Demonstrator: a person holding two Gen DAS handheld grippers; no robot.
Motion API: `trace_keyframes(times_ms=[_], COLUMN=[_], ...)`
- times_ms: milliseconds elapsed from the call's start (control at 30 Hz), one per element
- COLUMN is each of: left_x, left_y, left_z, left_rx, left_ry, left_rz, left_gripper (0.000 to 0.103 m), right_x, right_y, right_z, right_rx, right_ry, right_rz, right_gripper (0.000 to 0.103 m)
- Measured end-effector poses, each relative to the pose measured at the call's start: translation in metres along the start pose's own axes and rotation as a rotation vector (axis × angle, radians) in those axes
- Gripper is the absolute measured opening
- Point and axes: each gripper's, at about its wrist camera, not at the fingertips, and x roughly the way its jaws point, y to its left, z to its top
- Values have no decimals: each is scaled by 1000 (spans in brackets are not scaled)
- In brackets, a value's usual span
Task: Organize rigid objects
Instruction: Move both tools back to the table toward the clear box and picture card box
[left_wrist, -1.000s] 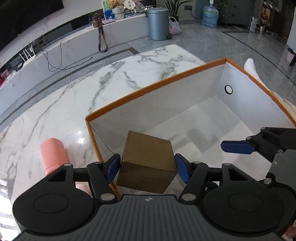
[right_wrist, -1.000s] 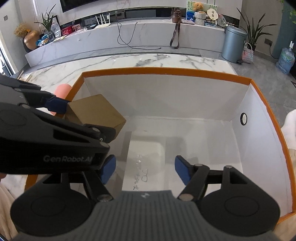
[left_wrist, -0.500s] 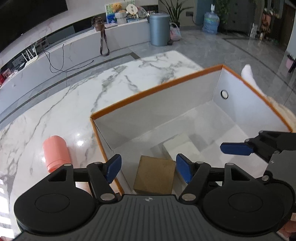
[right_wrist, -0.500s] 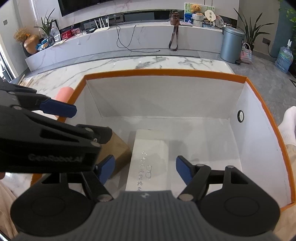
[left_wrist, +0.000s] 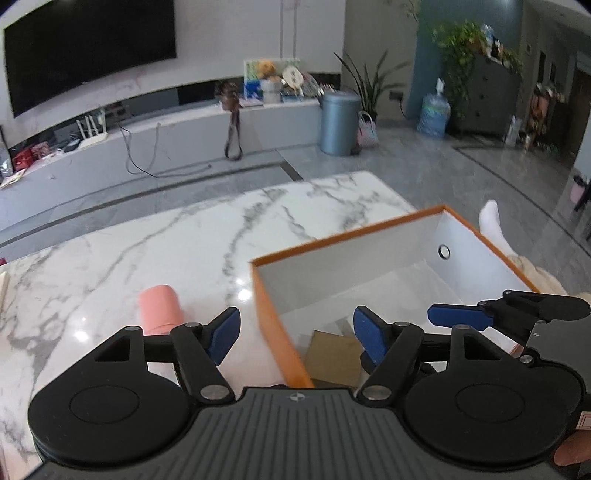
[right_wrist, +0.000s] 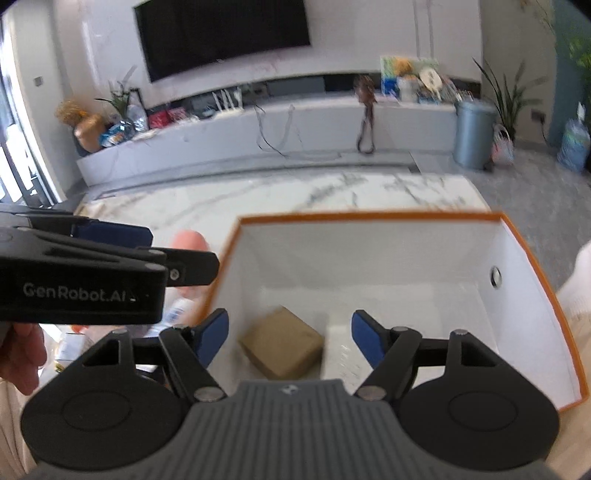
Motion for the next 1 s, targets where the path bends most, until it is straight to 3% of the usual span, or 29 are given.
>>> trace_keyframes(times_ms=[100, 267, 467, 633, 833, 1000], left_x=[-15, -34, -40, -40, -27, -15], left_y=[14, 50, 100, 136, 162, 174], left_z=[-6, -16, -37, -61, -94, -115], left_rx=[-3, -63, -187, -272, -357, -411], left_ry=[-38, -30, 69, 154, 264, 308], left_rz=[31, 84, 162, 230, 258, 262], left_gripper=[83, 83, 81, 79, 79, 81], right_x=[-6, -6, 11, 30, 47, 63], right_y=[25, 60, 99, 123, 143, 155], right_z=[1, 2, -3, -11, -20, -25], right_rx=[-70, -126, -161, -203, -252, -277], right_ry=[-35, -30, 31, 96, 154, 190], right_rz=[27, 97, 170, 189, 220, 227], right_gripper=[76, 78, 74, 58, 50, 49])
